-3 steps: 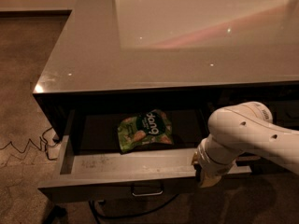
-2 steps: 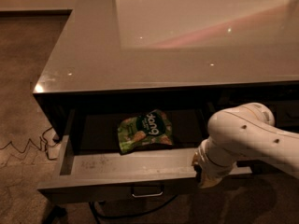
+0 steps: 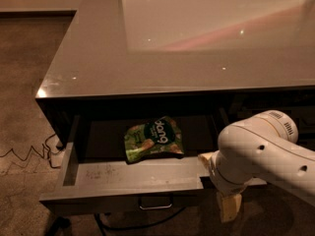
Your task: Open top drawer
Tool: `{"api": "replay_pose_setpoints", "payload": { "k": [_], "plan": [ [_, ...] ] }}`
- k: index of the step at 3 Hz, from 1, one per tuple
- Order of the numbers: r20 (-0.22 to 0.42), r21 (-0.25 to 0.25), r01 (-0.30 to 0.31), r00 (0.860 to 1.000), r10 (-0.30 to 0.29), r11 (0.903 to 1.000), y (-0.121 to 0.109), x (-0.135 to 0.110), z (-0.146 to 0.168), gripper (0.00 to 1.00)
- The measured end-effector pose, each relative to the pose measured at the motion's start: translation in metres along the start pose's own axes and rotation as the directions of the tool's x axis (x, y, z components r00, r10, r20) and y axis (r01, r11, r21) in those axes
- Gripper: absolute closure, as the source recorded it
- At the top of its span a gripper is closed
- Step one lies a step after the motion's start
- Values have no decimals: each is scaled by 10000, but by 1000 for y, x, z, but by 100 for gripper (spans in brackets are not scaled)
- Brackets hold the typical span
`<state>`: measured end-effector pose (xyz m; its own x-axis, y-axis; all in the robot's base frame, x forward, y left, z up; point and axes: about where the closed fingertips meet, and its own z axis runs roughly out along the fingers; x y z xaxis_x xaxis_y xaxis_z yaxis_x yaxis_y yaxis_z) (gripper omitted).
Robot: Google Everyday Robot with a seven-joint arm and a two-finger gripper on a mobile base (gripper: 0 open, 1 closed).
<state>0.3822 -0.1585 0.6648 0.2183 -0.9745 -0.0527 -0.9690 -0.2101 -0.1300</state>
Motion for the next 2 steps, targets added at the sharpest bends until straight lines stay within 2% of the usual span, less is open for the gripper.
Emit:
{"api": "replay_pose_setpoints", "payload": {
  "k": [1, 2],
  "plan": [
    [-57, 159, -104, 9999, 105, 9998, 2, 0, -9, 0],
    [186, 64, -141, 9997, 140, 9999, 1, 5, -4, 0]
  ]
}}
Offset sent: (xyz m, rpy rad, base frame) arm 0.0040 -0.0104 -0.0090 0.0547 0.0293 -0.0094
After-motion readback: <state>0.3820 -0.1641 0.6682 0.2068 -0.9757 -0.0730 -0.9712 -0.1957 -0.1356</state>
